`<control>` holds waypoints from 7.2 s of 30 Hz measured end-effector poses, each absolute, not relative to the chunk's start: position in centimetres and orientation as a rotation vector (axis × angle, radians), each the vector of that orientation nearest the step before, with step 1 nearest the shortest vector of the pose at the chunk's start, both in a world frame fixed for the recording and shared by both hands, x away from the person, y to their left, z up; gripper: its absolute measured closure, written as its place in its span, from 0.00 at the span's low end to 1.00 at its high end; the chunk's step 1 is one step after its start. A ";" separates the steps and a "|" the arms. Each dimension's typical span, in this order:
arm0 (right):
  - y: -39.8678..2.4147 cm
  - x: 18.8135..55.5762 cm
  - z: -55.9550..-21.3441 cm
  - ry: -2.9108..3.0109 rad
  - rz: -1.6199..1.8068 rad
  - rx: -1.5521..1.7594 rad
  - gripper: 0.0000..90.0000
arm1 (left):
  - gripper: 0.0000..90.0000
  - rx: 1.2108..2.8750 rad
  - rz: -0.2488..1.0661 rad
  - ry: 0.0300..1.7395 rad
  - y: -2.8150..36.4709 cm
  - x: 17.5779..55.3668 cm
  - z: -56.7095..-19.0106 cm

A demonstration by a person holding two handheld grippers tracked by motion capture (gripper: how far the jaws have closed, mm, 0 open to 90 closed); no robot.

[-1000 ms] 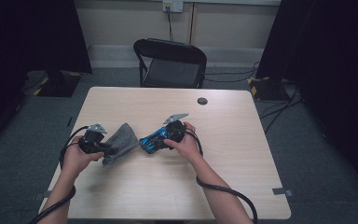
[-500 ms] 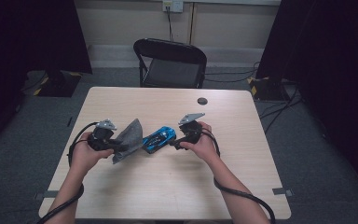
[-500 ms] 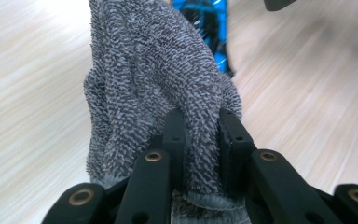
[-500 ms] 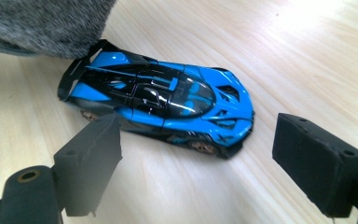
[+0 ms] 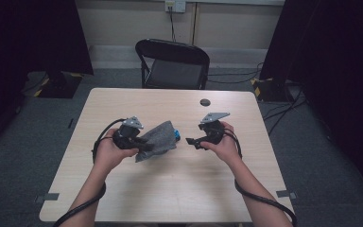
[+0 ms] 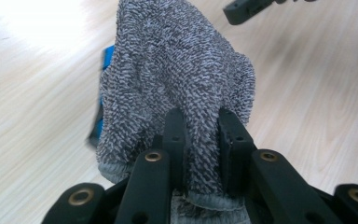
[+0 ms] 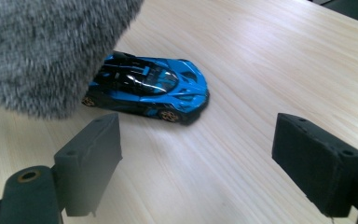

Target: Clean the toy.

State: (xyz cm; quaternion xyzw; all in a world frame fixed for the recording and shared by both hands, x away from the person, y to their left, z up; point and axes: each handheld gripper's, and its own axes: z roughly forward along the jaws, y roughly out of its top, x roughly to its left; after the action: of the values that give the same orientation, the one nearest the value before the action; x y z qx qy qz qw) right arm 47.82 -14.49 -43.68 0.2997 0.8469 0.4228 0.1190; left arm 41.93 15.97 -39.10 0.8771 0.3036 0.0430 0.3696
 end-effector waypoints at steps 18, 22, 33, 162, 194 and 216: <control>-20.3 47.1 -43.2 2.412 1.268 0.937 0.20 | 0.84 2.283 0.019 0.730 6.5 43.1 -44.0; -20.8 46.6 -43.3 2.403 1.284 0.940 0.20 | 0.84 2.298 0.003 0.701 4.6 43.2 -44.8; -21.4 45.6 -44.0 2.421 1.301 0.919 0.21 | 0.46 2.268 0.046 0.669 2.9 42.8 -45.8; -18.2 43.5 -50.0 2.483 1.251 1.026 0.74 | 0.31 2.382 0.190 0.810 12.7 44.5 -45.5; -19.0 44.2 -48.9 2.462 1.058 1.145 0.83 | 0.31 2.399 0.152 0.719 12.2 40.9 -45.3; -13.8 45.2 -46.1 2.516 1.231 1.198 0.85 | 0.31 2.356 0.204 0.784 12.2 41.5 -45.3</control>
State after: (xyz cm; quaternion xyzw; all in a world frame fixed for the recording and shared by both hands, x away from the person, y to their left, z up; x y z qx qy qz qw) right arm 45.16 -13.84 -46.15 0.3930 0.8248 0.4037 0.0475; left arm 41.52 12.21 -45.34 0.8961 0.2981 0.0776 0.3195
